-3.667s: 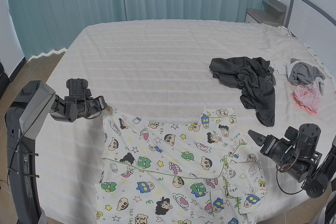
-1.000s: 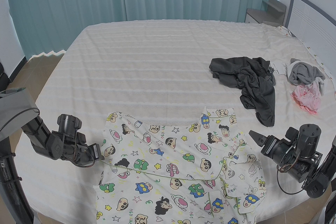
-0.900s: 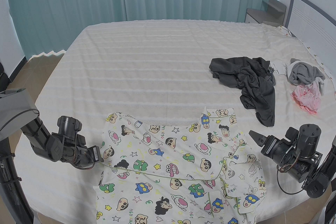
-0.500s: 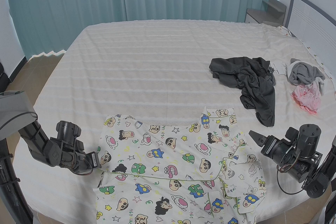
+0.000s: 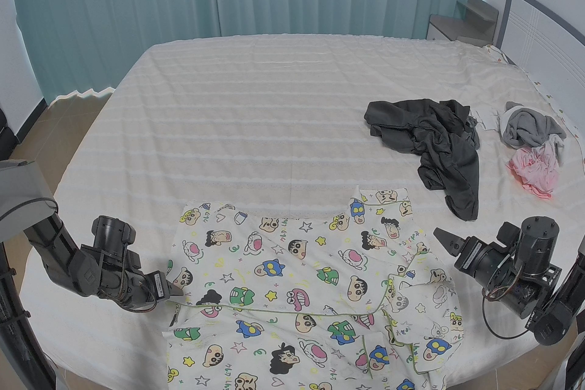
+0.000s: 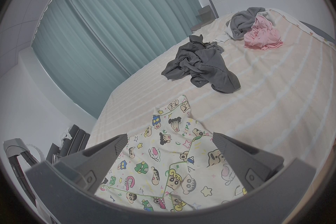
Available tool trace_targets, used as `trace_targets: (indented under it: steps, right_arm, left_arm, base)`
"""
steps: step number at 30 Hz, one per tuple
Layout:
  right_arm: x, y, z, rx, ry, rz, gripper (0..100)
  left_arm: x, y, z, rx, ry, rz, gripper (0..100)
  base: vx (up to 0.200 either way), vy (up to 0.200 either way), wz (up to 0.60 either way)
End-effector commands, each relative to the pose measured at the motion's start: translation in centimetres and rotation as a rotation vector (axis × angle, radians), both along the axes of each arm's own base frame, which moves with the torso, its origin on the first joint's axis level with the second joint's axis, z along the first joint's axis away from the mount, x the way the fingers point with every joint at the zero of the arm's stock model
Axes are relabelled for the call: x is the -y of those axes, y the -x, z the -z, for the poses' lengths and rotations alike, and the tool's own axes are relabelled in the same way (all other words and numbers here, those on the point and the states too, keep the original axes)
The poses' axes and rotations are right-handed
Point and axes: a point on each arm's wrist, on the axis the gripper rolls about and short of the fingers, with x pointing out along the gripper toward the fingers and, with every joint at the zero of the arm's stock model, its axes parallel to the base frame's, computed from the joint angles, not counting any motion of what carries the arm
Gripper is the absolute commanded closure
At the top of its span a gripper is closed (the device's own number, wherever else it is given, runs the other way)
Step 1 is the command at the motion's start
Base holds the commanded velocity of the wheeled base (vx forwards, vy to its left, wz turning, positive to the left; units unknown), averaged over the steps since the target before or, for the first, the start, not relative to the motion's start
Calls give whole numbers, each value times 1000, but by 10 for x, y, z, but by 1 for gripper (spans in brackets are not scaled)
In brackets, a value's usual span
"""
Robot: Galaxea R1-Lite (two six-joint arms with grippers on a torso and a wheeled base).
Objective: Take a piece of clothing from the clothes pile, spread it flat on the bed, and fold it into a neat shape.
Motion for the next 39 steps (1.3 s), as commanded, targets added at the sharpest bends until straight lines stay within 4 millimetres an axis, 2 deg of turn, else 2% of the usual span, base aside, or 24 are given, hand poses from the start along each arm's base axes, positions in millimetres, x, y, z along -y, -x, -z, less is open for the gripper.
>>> trace_targets:
  steps: [1,10,11,13,17,18,23,33,39]
  right_arm:
    - [0,0,0,-1,0,1,0]
    - [0,0,0,-1,2,2,0]
    - [1,2,0,-3,5,0,0]
    - [0,4,1,-9,9,-5,0]
    - [1,5,3,-18,16,-6,0]
    - [1,6,4,-25,21,-9,0]
    - [2,9,6,-40,27,-24,0]
    - [2,12,7,-52,26,-46,0]
    - [1,12,7,-52,27,-49,0]
  left_arm:
    - [-2,4,1,-4,0,-9,0]
    - [-11,19,-15,105,5,-46,0]
    - [-9,31,-29,142,42,-72,0]
    - [-3,45,-44,174,104,-89,0]
    - [14,66,-55,176,187,-77,0]
    - [21,76,-57,166,210,-62,0]
    - [34,101,-54,121,221,-11,0]
    - [29,122,-38,30,185,-47,0]
    - [28,125,-28,-17,164,-44,0]
  base:
    - [0,0,0]
    - [0,0,0]
    - [0,0,0]
    - [0,0,0]
    - [-50,0,0]
    - [-200,0,0]
    - [-200,0,0]
    - [-200,0,0]
    - [-200,0,0]
